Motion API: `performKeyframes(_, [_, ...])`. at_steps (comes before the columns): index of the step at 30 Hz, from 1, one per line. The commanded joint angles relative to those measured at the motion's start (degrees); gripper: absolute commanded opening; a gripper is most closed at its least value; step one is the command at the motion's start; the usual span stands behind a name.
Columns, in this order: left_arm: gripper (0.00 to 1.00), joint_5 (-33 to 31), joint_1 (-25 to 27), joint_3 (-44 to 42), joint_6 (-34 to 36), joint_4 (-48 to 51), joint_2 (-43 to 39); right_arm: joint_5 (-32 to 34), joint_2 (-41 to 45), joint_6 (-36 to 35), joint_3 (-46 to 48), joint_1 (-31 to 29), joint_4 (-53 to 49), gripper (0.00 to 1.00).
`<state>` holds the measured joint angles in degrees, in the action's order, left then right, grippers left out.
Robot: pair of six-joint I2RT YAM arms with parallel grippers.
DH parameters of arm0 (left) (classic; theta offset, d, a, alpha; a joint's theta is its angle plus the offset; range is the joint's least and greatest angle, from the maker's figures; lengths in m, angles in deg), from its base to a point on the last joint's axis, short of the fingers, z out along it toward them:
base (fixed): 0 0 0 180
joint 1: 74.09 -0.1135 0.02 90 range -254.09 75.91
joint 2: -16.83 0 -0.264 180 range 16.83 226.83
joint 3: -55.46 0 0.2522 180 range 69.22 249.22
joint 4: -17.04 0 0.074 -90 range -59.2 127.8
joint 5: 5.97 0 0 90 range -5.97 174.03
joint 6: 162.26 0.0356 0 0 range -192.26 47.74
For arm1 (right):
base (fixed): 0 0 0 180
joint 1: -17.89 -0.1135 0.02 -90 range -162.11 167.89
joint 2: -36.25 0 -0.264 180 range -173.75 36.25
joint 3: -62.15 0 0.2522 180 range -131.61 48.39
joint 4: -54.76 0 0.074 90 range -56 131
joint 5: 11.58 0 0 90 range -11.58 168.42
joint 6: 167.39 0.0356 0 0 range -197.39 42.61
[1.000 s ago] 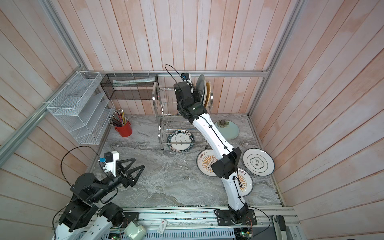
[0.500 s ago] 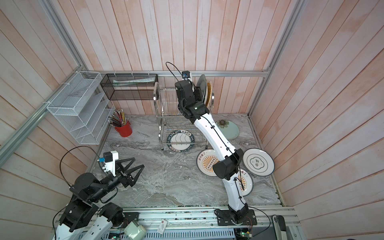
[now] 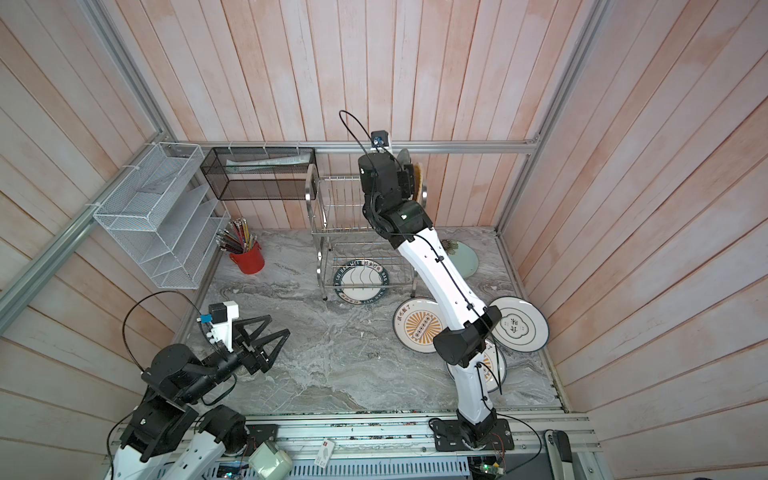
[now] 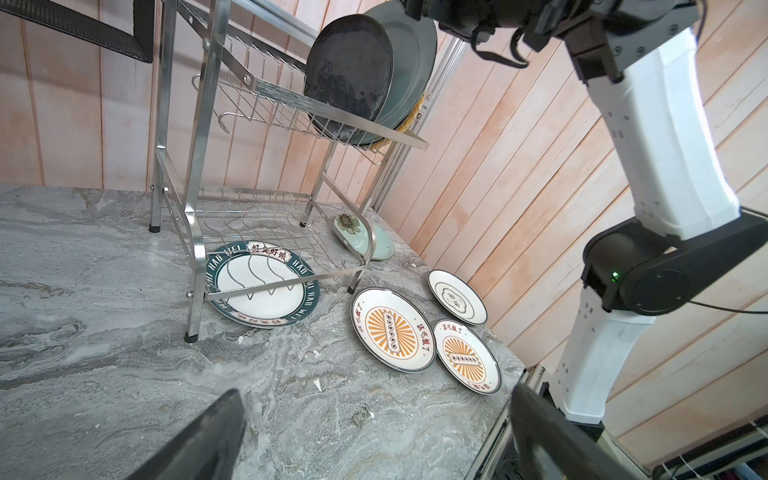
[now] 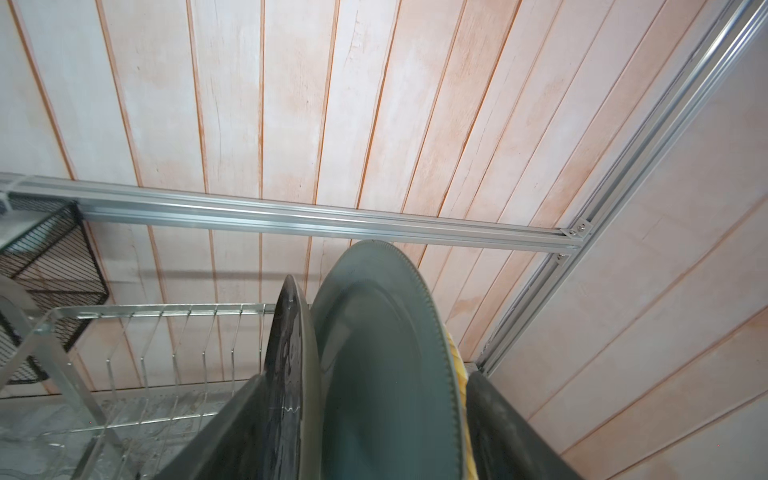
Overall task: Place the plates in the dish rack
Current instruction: 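Open the right gripper and withdraw it from the rack toward the table, then move both grippers to the green-rimmed white plate nearest the rack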
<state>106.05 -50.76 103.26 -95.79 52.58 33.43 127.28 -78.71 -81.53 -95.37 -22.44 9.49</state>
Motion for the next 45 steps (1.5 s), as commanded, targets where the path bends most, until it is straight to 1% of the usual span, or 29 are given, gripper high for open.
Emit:
performKeyframes(1, [1.00,-0.53,-0.31,-0.34,0.49,-0.46,0.39,-0.60,6.55,0.01,2.26,-2.19,0.76,0.80])
performKeyframes(5, [1.00,-0.70,-0.33,-0.25,0.22,-0.30,1.06,-1.26,14.51,-0.09,10.84,-5.59,4.05,0.83])
performKeyframes(8, [1.00,-0.67,-0.30,-0.20,0.15,-0.23,1.94,-1.46,22.68,0.85,22.13,-8.30,8.30,0.86])
performKeyframes(11, [1.00,-1.37,-0.30,-0.10,-0.32,-0.16,2.43,-2.70,32.26,2.84,35.93,-11.29,12.58,0.90])
performKeyframes(14, [1.00,-2.03,-0.31,-0.33,-1.54,-0.55,2.48,-5.71,43.06,7.15,51.67,-12.92,16.87,0.97])
performKeyframes(18, [1.00,-1.51,-0.26,-1.33,-4.21,-1.74,3.31,-8.68,56.84,14.95,70.39,-13.01,18.50,0.98])
performKeyframes(19, [1.00,-2.07,-0.21,-1.97,-6.32,-2.56,3.57,-10.09,60.40,16.65,75.01,-13.01,18.67,0.98])
performKeyframes(20, [1.00,-1.16,-0.17,-3.47,-9.07,-5.07,3.62,-10.84,62.96,18.02,78.77,-13.01,18.93,0.98])
performKeyframes(21, [1.00,1.24,-0.08,-6.69,-12.40,-10.17,3.97,-11.72,65.93,19.50,82.92,-13.03,19.23,0.98])
performKeyframes(22, [1.00,2.21,0.39,-9.72,-16.78,-14.62,4.81,-12.63,68.31,20.32,86.50,-13.01,19.44,0.98])
performKeyframes(23, [1.00,1.53,1.38,-12.12,-20.38,-18.96,6.03,-12.84,69.80,20.90,89.92,-13.01,19.47,0.98])
performKeyframes(24, [1.00,-0.82,3.52,-14.55,-23.25,-22.91,7.90,-12.91,71.14,21.72,93.21,-13.06,19.30,0.98])
performKeyframes(26, [1.00,-10.27,11.38,-16.82,-24.38,-28.23,12.55,-13.31,72.75,22.07,99.41,-12.94,20.36,0.98])
performKeyframes(28, [1.00,-22.28,20.54,-16.53,-23.42,-32.85,20.27,-15.13,73.53,21.95,105.61,-12.00,23.61,0.98])
performKeyframes(29, [1.00,-26.64,23.62,-15.98,-23.48,-35.11,24.19,-16.83,73.64,21.75,107.90,-11.28,25.03,0.98])
performKeyframes(30, [1.00,-30.18,25.62,-15.03,-25.08,-37.07,29.20,-18.48,73.69,21.97,110.09,-10.45,26.86,0.98])
performKeyframes(31, [1.00,-31.67,25.97,-13.96,-28.67,-38.77,34.38,-20.09,73.76,22.24,112.41,-9.55,28.90,0.98])
performKeyframes(33, [1.00,-32.25,25.93,-12.54,-35.36,-43.35,43.35,-23.55,73.98,22.77,115.77,-7.29,31.99,0.98])
performKeyframes(34, [1.00,-31.84,26.04,-11.58,-37.18,-46.35,48.11,-25.21,74.17,23.54,117.29,-6.23,33.33,0.98])
performKeyframes(36, [1.00,-32.90,26.04,-9.04,-41.59,-47.51,54.77,-27.06,74.89,24.04,120.07,-5.37,36.10,0.98])
performKeyframes(38, [1.00,-34.44,26.00,-7.83,-45.22,-51.29,60.02,-26.51,75.54,24.62,122.55,-5.23,38.10,0.98])
performKeyframes(40, [0.99,-35.94,25.72,-6.14,-51.76,-51.97,64.88,-25.90,76.22,24.49,124.36,-5.18,39.29,0.98])
performKeyframes(42, [0.94,-36.34,25.36,-4.98,-56.67,-53.61,68.97,-25.18,76.95,24.95,125.88,-5.10,40.63,0.98])
performKeyframes(44, [0.89,-35.88,24.58,-3.44,-59.64,-54.99,72.56,-25.43,77.55,25.24,126.89,-5.10,41.70,0.97])
performKeyframes(45, [0.85,-35.53,23.98,-2.51,-61.34,-55.31,74.74,-25.53,77.85,25.43,127.02,-5.10,41.77,0.97])
